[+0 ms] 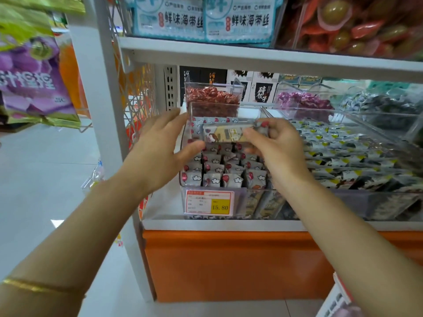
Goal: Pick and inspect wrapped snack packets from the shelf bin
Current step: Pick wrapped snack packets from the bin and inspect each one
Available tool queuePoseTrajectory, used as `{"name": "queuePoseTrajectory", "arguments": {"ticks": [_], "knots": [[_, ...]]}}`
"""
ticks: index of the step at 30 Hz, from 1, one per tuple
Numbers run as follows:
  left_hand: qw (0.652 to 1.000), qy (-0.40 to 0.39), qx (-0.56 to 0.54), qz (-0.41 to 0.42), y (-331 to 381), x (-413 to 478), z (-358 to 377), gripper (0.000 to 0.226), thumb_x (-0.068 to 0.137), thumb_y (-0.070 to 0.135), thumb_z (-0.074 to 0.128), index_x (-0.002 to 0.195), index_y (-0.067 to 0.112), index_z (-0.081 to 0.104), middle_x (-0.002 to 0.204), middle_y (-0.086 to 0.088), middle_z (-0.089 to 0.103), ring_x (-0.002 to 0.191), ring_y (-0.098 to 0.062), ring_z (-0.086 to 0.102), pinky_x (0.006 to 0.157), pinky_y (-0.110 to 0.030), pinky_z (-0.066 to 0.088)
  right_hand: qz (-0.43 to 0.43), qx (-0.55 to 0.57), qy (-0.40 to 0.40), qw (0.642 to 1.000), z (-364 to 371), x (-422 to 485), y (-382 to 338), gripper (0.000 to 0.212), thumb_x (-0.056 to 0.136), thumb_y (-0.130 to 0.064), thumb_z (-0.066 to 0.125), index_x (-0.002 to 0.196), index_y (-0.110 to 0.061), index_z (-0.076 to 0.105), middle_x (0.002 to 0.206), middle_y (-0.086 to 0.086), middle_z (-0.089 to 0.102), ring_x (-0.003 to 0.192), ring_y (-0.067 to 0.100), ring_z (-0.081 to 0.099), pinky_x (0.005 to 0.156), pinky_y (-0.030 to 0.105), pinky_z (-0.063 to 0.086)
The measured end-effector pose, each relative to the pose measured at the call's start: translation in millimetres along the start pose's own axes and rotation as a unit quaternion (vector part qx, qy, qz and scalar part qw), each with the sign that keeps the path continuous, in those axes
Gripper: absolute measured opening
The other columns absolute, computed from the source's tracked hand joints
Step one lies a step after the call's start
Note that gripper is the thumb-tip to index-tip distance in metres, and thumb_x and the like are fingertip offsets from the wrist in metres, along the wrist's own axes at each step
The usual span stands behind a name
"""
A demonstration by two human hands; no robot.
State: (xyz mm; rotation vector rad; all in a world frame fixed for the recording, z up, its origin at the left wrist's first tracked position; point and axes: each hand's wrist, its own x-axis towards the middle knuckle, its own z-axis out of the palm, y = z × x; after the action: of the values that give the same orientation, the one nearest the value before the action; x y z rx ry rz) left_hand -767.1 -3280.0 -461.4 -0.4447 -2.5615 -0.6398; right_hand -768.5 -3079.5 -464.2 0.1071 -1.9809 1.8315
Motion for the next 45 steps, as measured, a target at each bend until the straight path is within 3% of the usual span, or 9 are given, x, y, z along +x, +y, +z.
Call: {"name": "queuePoseTrajectory", "arguments": {"ticks": [7,14,18,24,30,32,37,41,45], "knots": [[0.995,-0.095,-0.028,-0.026,-17,-2,22,0.097,0.068,0.073,0.019,0.15,0.022,0.009,0.158,0.002,0.008,0.144,-0.017,0.004,0.114,-0.034,0.004,-0.127,-0.218,-0.023,0.967,49,71,2,0.025,0.083,-0.014,0.068,0.105,-0.007,0.056,0.106,-0.001,0.054,0.099,0.017,0.055,0.086,0.022,0.048],[0.992,-0.111,-0.048,-0.026,-20,3,22,0.076,0.087,0.057,0.038,0.15,0.026,0.01,0.158,0.003,0.009,0.144,-0.015,0.003,0.113,-0.031,0.005,-0.167,-0.416,-0.22,0.866,80,101,24,0.026,0.083,-0.023,0.068,0.1,-0.003,0.063,0.09,0.002,0.057,0.08,0.014,0.051,0.066,0.027,0.038],[0.989,-0.128,-0.062,-0.028,-23,6,18,0.073,0.088,0.055,0.041,0.149,0.031,0.01,0.157,0.005,0.013,0.143,-0.013,0.006,0.112,-0.029,0.008,-0.129,-0.5,-0.344,0.784,88,108,31,0.027,0.094,-0.026,0.054,0.096,-0.003,0.068,0.092,0.011,0.067,0.081,0.023,0.061,0.078,0.036,0.048],[0.984,-0.145,-0.097,-0.036,-26,11,14,0.071,0.086,0.055,0.044,0.148,0.035,0.015,0.154,0.008,0.022,0.142,-0.013,0.015,0.111,-0.031,0.015,-0.131,-0.423,-0.243,0.863,93,128,27,0.018,0.092,-0.007,0.053,0.103,-0.008,0.067,0.108,0.007,0.068,0.09,0.014,0.06,0.089,0.035,0.048],[0.981,-0.154,-0.108,-0.043,-29,13,13,0.07,0.086,0.055,0.046,0.146,0.04,0.015,0.153,0.008,0.025,0.135,-0.016,0.032,0.102,-0.026,0.02,-0.132,-0.557,-0.235,0.786,114,137,46,0.009,0.084,-0.018,0.066,0.091,-0.014,0.071,0.109,0.008,0.067,0.109,0.025,0.058,0.097,0.042,0.046],[0.982,-0.151,-0.111,-0.04,-29,13,13,0.069,0.086,0.054,0.047,0.147,0.04,0.015,0.153,0.007,0.026,0.136,-0.015,0.031,0.099,-0.025,0.019,-0.131,-0.564,-0.218,0.786,118,138,50,0.008,0.084,-0.017,0.066,0.09,-0.013,0.069,0.111,0.01,0.064,0.11,0.029,0.057,0.098,0.044,0.045],[0.985,-0.131,-0.101,-0.04,-30,10,14,0.067,0.089,0.052,0.046,0.147,0.036,0.017,0.152,0.006,0.027,0.139,-0.015,0.025,0.103,-0.026,0.02,-0.133,-0.401,-0.165,0.891,107,130,26,0.006,0.091,-0.012,0.055,0.088,-0.009,0.06,0.094,0.006,0.063,0.085,0.016,0.058,0.085,0.034,0.051],[0.993,-0.061,-0.097,-0.041,-21,5,14,0.06,0.092,0.044,0.046,0.147,0.03,0.024,0.146,0.003,0.035,0.133,-0.016,0.032,0.095,-0.021,0.024,-0.157,-0.268,-0.06,0.949,79,103,2,0.006,0.093,-0.013,0.053,0.087,-0.012,0.052,0.083,-0.005,0.052,0.081,0.011,0.054,0.075,0.027,0.052],[0.992,0.051,-0.102,-0.056,-8,0,10,0.051,0.093,0.037,0.049,0.141,0.02,0.039,0.137,-0.002,0.042,0.12,-0.019,0.046,0.098,-0.026,0.036,-0.112,-0.113,0.035,0.987,45,61,-9,0.002,0.093,-0.008,0.053,0.09,-0.009,0.052,0.091,0.002,0.058,0.077,0.017,0.061,0.064,0.025,0.054]]}}
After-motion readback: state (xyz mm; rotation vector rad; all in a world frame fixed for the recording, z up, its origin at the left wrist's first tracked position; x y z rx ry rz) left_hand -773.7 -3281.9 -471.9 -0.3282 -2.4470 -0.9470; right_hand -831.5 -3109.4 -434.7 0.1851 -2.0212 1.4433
